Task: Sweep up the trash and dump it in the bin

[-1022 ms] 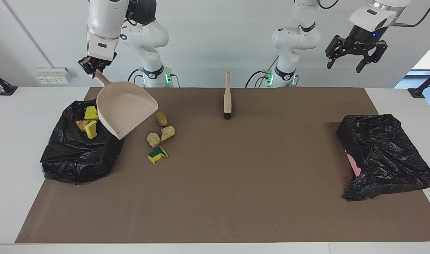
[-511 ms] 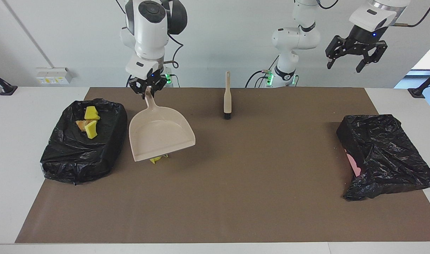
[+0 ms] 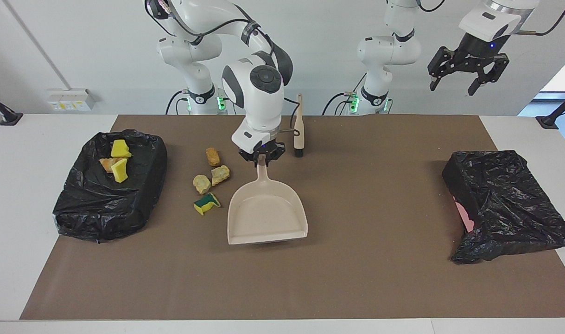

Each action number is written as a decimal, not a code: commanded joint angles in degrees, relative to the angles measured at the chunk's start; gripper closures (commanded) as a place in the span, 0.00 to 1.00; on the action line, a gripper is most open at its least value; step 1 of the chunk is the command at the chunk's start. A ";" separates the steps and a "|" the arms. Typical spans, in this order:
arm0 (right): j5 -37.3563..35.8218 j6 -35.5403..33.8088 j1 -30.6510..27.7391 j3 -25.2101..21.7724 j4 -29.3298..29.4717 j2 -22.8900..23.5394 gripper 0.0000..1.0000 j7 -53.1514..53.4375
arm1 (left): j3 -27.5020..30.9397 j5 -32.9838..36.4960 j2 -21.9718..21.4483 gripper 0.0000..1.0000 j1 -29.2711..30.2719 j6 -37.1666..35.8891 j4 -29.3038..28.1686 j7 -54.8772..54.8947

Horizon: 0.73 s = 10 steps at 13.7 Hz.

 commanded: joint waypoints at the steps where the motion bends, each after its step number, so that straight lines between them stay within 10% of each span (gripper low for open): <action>1: 0.87 3.94 4.55 -0.50 7.05 8.30 1.00 7.14 | -0.23 -0.31 -0.68 0.00 0.81 -1.07 -0.24 1.00; 10: 0.95 10.82 7.65 -0.41 6.97 13.17 1.00 7.86 | -0.32 -0.05 -0.68 0.00 0.81 -1.34 -0.24 0.56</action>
